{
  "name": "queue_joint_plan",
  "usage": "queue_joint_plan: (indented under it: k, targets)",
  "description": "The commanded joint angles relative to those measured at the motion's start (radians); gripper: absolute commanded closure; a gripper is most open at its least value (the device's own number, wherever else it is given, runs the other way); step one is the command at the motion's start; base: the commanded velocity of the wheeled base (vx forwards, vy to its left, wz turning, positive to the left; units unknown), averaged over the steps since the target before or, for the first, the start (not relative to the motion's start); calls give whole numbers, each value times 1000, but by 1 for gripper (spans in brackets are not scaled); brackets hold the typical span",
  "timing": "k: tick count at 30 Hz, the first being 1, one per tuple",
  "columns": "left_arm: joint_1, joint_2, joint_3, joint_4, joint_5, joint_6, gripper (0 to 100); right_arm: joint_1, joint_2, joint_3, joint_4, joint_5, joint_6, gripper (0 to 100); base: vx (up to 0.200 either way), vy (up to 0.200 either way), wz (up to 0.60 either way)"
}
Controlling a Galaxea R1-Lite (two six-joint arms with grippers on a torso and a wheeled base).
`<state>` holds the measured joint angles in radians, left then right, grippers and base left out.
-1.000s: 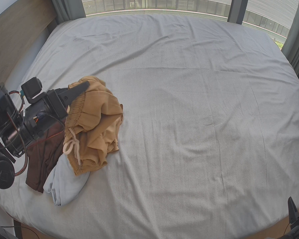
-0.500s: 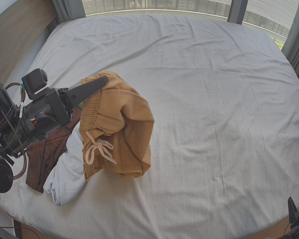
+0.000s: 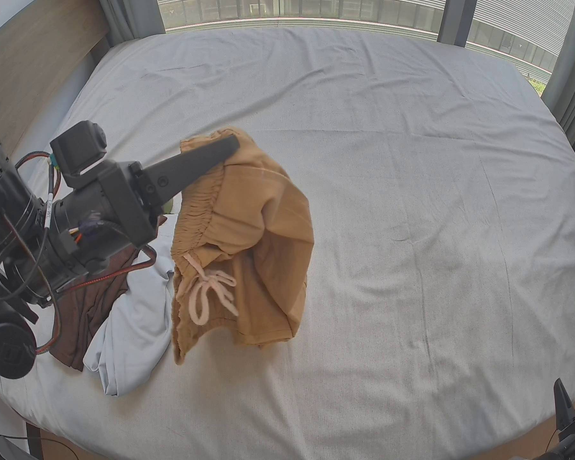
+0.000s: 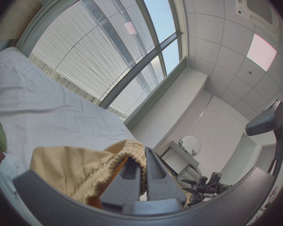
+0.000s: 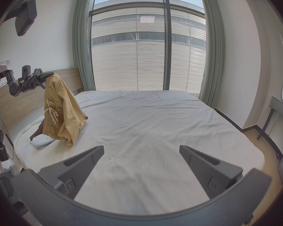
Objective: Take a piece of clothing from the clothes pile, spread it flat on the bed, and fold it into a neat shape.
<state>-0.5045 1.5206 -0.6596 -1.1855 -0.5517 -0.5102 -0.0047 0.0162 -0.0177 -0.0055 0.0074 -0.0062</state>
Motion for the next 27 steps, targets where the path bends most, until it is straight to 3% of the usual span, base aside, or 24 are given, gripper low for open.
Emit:
queue_joint_plan:
  k: [1, 5, 10, 27]
  targets:
    - [-40, 59, -14, -74, 6, -2, 100, 0, -12, 18, -1, 0, 0, 0, 0, 0, 0]
    - [-51, 141, -41, -221, 49, -54, 100, 0, -13, 18, -1, 0, 0, 0, 0, 0, 0]
    - [-98, 148, -75, -272, 96, -162, 100, 2, -13, 18, -1, 0, 0, 0, 0, 0, 0]
    - [-172, 156, -192, -356, 115, -203, 100, 0, -12, 18, -1, 0, 0, 0, 0, 0, 0]
